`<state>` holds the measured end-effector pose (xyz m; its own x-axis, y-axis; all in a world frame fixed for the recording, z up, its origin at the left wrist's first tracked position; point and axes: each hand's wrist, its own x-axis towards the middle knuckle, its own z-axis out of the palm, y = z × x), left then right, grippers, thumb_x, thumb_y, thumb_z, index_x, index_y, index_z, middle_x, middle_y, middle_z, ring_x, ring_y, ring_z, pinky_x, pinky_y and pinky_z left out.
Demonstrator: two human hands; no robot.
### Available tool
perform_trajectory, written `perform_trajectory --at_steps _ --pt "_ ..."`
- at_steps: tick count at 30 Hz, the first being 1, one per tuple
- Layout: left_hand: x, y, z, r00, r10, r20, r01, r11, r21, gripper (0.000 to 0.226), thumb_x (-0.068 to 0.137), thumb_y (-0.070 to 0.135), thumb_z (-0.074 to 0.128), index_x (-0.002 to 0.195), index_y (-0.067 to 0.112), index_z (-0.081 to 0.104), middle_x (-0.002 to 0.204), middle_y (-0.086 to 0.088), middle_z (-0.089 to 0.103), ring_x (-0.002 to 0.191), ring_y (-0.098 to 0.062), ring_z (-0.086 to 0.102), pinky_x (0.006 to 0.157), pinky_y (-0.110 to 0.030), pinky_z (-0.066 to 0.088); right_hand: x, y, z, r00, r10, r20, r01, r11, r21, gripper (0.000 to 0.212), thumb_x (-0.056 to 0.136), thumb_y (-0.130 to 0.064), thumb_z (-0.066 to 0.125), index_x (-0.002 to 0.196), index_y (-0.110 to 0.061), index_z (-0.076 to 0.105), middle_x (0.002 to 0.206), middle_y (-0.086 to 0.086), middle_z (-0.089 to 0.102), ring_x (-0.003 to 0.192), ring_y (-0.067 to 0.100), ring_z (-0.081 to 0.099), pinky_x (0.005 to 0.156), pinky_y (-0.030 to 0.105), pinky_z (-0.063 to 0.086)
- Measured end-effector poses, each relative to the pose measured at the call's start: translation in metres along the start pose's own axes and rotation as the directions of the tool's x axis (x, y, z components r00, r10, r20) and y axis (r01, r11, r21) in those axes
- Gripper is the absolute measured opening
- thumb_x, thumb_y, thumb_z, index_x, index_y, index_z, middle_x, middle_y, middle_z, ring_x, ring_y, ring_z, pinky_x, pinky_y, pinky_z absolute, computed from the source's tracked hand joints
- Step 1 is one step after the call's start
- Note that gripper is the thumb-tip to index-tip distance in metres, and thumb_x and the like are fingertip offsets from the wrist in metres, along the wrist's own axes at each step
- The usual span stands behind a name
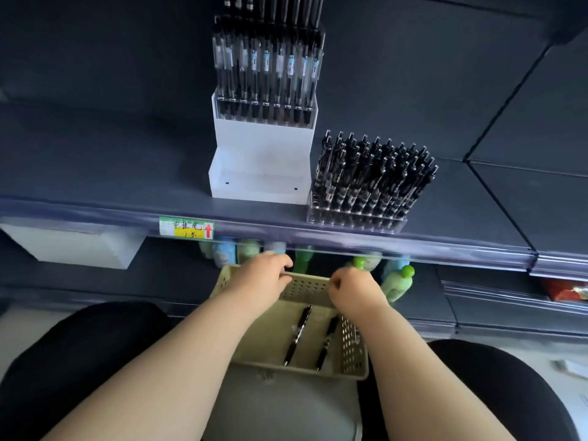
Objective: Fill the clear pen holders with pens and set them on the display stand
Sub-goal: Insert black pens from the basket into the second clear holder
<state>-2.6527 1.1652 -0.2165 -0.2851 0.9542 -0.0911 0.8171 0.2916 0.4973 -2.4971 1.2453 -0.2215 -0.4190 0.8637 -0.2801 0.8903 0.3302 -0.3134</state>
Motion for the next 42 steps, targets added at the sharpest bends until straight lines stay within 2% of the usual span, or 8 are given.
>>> perform_trajectory --at_steps 5,9,16,20,24,27,35,42 --pt "0.001 -0.005 0.037 0.987 -0.096 0.126 0.099 0.995 -0.02 0.032 0.092 0.018 0.055 0.124 0.02 0.057 0.12 -0.001 0.059 0.103 -0.019 0.058 0.093 -0.031 0.047 -0.005 0.013 0.04 0.945 0.233 0.231 -0.23 0.972 -0.042 0.033 0.09 -0.009 0.047 0.122 -0.003 0.055 0.123 0.015 0.057 0.113 0.031 0.055 0.084 0.029 0.048" --pt "0.012 -0.009 0.057 0.97 -0.152 0.191 0.148 0.988 0.034 0.032 0.093 0.019 0.052 0.125 0.021 0.055 0.123 -0.003 0.053 0.105 -0.023 0.056 0.095 -0.035 0.047 -0.001 0.014 0.063 0.928 0.256 0.272 -0.25 0.967 -0.055 0.031 0.093 -0.01 0.045 0.122 -0.005 0.054 0.126 0.017 0.055 0.117 0.031 0.052 0.053 0.02 0.027" --pt "0.033 -0.021 0.097 0.915 -0.27 0.299 0.27 0.962 0.044 0.031 0.092 0.021 0.054 0.123 0.022 0.056 0.123 -0.003 0.058 0.107 -0.024 0.057 0.093 -0.032 0.047 0.018 0.012 0.084 0.872 0.357 0.335 -0.37 0.929 -0.027 0.035 0.096 -0.008 0.04 0.128 -0.003 0.051 0.133 0.014 0.051 0.122 0.029 0.049 0.095 0.034 0.044" --pt "0.041 -0.022 0.121 0.886 -0.304 0.349 0.314 0.949 0.03 0.035 0.09 0.025 0.059 0.124 0.02 0.055 0.124 -0.004 0.06 0.113 -0.023 0.056 0.096 -0.03 0.044 0.03 0.013 0.101 0.857 0.343 0.386 -0.323 0.939 -0.117 0.039 0.097 -0.01 0.039 0.136 -0.003 0.043 0.14 0.015 0.043 0.13 0.028 0.042 0.102 0.036 0.042" --pt "0.048 -0.021 0.141 0.862 -0.33 0.385 0.347 0.938 0.027 0.041 0.089 0.016 0.059 0.129 0.015 0.051 0.129 -0.008 0.057 0.118 -0.025 0.053 0.098 -0.029 0.042 0.039 0.016 0.107 0.874 0.337 0.35 -0.387 0.918 0.083 0.048 0.1 -0.009 0.028 0.143 0.01 0.015 0.149 0.024 0.025 0.134 0.032 0.035 0.099 0.025 0.042" --pt "0.047 -0.02 0.154 0.83 -0.359 0.427 0.365 0.928 0.072 0.04 0.088 0.008 0.057 0.127 0.01 0.048 0.129 -0.013 0.054 0.119 -0.028 0.052 0.097 -0.029 0.04 0.041 0.016 0.115 0.826 0.452 0.339 -0.563 0.707 0.429 0.038 0.102 -0.005 0.022 0.135 0.011 0.034 0.14 0.022 0.042 0.126 0.03 0.044 0.084 0.015 0.036" --pt "0.05 -0.026 0.166 0.753 -0.431 0.498 0.476 0.878 0.041 0.036 0.09 0.005 0.047 0.127 0.002 0.046 0.132 -0.017 0.049 0.121 -0.031 0.05 0.101 -0.036 0.041 0.049 0.026 0.144 0.822 0.441 0.362 -0.539 0.807 0.241 0.033 0.091 -0.019 0.05 0.119 -0.002 0.054 0.121 0.015 0.059 0.113 0.03 0.056 0.091 0.029 0.044" --pt "0.049 -0.036 0.161 0.721 -0.461 0.517 0.563 0.825 -0.049 0.038 0.094 0.025 0.052 0.125 0.002 0.049 0.128 -0.016 0.052 0.116 -0.031 0.052 0.096 -0.034 0.041 0.044 0.02 0.14 0.841 0.312 0.441 -0.491 0.784 0.381 0.032 0.081 -0.021 0.059 0.109 -0.008 0.064 0.106 0.013 0.067 0.102 0.029 0.061 0.091 0.037 0.05"
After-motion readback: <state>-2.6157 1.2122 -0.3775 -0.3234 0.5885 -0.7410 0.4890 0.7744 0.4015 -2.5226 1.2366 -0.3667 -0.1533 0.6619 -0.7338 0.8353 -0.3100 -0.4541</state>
